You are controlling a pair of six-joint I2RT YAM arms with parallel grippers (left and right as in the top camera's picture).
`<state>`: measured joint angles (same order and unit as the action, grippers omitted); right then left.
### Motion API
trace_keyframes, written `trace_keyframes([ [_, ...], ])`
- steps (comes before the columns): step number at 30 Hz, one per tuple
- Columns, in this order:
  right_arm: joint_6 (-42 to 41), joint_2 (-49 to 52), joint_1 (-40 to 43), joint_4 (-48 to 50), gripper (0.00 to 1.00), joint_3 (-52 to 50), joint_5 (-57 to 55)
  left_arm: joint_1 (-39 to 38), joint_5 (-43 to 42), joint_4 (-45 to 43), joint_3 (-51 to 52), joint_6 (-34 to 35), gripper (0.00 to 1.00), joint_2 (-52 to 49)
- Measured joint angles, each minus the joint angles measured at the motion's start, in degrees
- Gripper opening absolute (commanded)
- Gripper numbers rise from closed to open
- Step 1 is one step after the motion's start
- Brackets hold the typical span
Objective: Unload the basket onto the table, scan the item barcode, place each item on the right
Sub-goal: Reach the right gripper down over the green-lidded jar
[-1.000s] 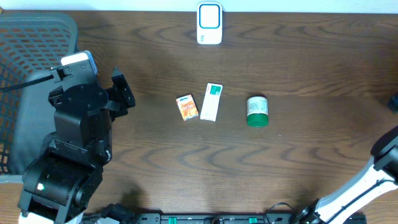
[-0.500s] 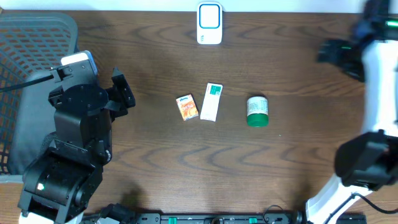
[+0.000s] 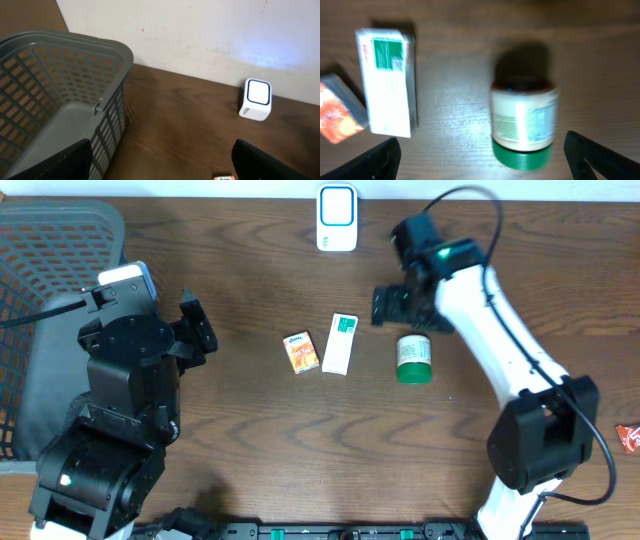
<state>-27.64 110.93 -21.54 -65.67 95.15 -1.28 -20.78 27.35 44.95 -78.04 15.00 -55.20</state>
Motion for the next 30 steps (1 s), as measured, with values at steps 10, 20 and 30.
trace_keyframes([
  [10, -2.8, 0.0, -5.0, 5.7, 0.99, -10.1, -1.0, 0.0, 0.0, 0.0, 0.0, 0.0, 0.89, 0.0],
  [20, -1.8, -4.8, -4.8, 0.6, 0.99, -10.9, -3.5, 0.0, 0.0, 0.0, 0.0, 0.0, 0.89, 0.0],
  [30, 24.5, -11.0, -0.2, -1.4, 0.99, -12.1, 2.3, 0.0, 0.0, 0.0, 0.0, 0.0, 0.89, 0.0],
])
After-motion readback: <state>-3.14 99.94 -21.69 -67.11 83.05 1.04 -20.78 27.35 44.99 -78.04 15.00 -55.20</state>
